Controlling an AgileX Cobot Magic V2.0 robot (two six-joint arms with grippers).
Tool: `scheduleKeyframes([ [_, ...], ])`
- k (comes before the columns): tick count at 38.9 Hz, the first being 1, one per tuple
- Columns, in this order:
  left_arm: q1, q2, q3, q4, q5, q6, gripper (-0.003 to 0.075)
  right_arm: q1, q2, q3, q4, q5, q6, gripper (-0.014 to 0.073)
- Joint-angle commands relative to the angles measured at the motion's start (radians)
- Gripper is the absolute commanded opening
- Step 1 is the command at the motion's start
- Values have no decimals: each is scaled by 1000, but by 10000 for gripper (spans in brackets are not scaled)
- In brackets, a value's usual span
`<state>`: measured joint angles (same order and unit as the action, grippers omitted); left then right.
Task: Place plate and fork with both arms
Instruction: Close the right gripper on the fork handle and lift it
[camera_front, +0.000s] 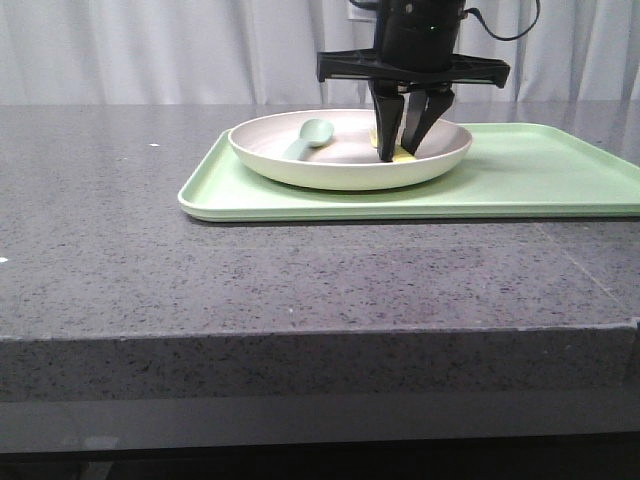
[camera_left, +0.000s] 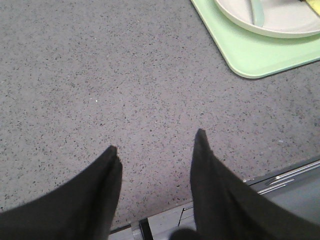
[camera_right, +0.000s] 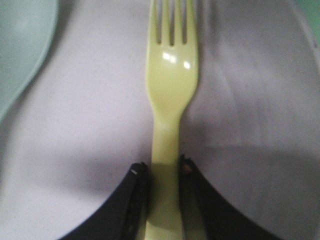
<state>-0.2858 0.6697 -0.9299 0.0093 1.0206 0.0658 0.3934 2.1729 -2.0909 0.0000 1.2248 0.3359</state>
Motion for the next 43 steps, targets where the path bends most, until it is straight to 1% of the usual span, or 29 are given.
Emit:
scheduleKeyframes([
  [1, 3, 5, -25, -9, -69, -2, 313, -8, -80, -29, -27, 26, -5, 160],
  [22, 3, 5, -25, -9, -68, -2, 313, -8, -131, -29, -27, 29, -6, 160],
  [29, 3, 5, -25, -9, -68, -2, 313, -17, -168, -29, -29, 56, -15, 160],
  [34, 3, 5, -25, -9, -68, -2, 313, -51, -200, -29, -33, 108, -31, 160],
  [43, 3, 5, -25, -9, -68, -2, 313, -138, -254, -28, -34, 112, -67, 160],
])
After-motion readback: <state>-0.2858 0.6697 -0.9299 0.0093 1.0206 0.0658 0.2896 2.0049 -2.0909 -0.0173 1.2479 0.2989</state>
